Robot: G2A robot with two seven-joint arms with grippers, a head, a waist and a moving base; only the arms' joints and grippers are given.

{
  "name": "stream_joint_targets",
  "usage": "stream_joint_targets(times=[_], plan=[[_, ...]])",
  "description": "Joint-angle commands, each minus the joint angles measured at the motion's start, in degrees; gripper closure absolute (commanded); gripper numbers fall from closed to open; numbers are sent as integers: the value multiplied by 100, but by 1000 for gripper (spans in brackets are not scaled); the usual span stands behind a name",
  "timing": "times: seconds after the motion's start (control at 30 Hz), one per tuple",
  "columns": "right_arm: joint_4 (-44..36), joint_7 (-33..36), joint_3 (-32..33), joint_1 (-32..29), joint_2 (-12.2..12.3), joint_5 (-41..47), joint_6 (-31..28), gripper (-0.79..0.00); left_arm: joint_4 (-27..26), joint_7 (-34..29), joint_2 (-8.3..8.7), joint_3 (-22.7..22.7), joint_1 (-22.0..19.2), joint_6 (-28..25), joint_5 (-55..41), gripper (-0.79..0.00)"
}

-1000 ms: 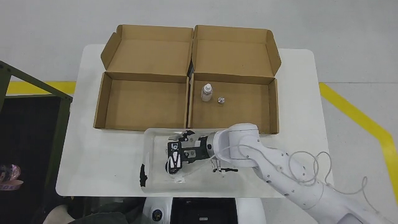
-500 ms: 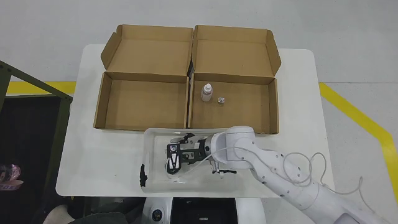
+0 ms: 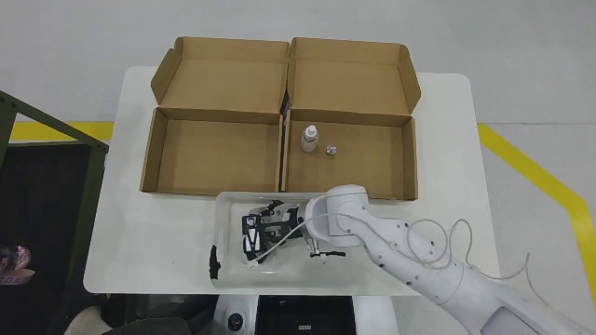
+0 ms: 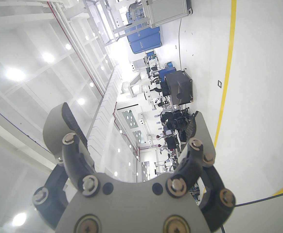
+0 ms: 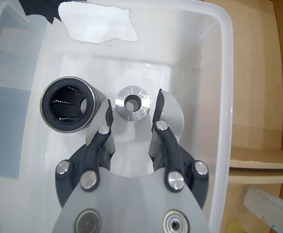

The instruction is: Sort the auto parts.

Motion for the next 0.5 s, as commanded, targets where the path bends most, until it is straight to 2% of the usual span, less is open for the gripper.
stream_joint_targets(times=[0.0,0.47], plan=[[77,-9,-31,44,-33,13,1,-345,0,0,0,0,0,0,0,-785],[685,-115,-269,294,-309,118,10,-323,0,0,0,0,0,0,0,-785]])
